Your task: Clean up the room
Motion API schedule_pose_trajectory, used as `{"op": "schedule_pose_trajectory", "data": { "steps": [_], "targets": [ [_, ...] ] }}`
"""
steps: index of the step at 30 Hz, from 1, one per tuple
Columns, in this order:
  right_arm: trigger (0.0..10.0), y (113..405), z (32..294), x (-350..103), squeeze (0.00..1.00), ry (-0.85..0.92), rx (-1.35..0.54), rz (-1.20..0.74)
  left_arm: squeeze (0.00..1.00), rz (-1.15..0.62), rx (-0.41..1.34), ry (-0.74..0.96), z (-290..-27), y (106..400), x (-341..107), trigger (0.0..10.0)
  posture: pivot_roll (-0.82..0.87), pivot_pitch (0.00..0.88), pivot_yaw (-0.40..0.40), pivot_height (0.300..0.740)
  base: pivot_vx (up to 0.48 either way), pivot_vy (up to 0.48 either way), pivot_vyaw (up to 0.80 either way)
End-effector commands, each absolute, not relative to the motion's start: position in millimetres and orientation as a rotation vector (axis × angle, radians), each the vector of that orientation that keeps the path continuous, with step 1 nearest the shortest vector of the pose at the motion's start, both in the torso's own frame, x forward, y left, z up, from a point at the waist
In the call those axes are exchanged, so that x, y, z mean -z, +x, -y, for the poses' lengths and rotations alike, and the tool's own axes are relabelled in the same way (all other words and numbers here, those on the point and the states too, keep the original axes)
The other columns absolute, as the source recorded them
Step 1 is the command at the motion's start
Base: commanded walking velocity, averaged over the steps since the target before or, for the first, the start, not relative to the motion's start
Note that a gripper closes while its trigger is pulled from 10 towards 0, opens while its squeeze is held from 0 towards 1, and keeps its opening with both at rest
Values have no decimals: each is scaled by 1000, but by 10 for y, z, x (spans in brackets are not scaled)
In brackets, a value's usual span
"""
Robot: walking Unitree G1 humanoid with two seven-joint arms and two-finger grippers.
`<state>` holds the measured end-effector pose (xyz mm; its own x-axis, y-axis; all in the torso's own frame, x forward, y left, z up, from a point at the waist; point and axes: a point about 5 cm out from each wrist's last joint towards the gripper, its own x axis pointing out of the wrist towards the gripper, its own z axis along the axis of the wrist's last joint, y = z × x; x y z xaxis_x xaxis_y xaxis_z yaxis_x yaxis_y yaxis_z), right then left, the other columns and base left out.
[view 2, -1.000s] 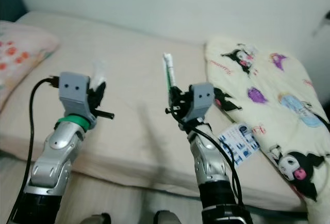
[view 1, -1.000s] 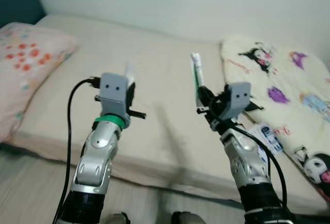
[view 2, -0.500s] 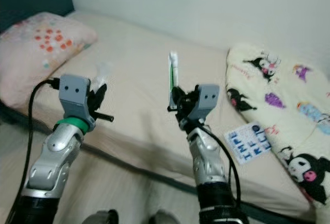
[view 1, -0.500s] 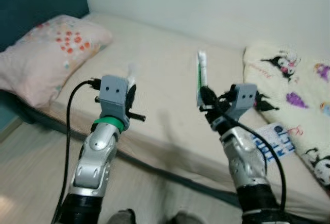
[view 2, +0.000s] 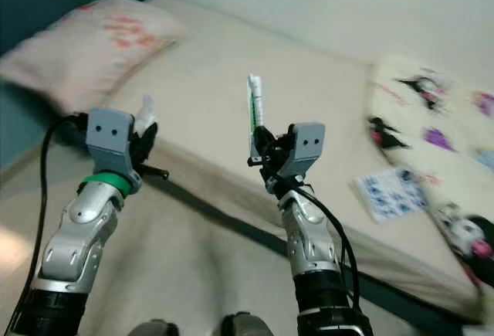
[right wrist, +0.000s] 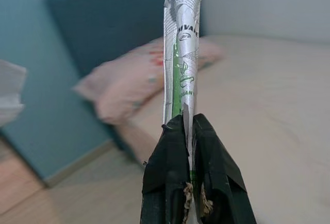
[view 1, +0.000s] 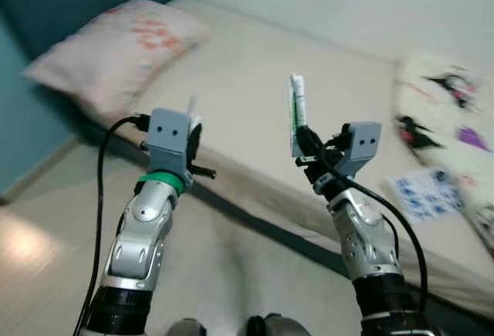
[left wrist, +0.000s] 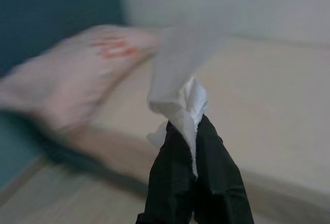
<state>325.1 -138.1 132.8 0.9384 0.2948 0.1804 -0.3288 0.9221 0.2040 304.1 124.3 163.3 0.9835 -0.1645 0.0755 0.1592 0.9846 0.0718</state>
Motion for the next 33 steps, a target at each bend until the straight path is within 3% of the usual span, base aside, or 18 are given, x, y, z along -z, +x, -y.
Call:
{"op": "schedule_pose_trajectory", "data": {
  "steps": [1,24,28,33],
  "targets": [
    [10000,3248,1394,-1301,0,222,-317,140,0,70,176,71,-1205,3030,-1604,10000,-1,0,-12,730,0,0,788],
    [10000,3207,1246,-1333,0,208,-424,166,0,65,163,86,-1220,3045,-1593,10000,3,0,-4,730,0,0,779],
    [10000,3202,1239,-1334,0,209,-428,171,0,79,150,99,-1238,3064,-1601,10000,0,0,-1,730,426,0,736],
    [10000,3205,1255,-1320,0,214,-405,165,0,76,146,102,-1238,3076,-1595,10000,-2,0,1,730,469,0,0]
  ]
}}
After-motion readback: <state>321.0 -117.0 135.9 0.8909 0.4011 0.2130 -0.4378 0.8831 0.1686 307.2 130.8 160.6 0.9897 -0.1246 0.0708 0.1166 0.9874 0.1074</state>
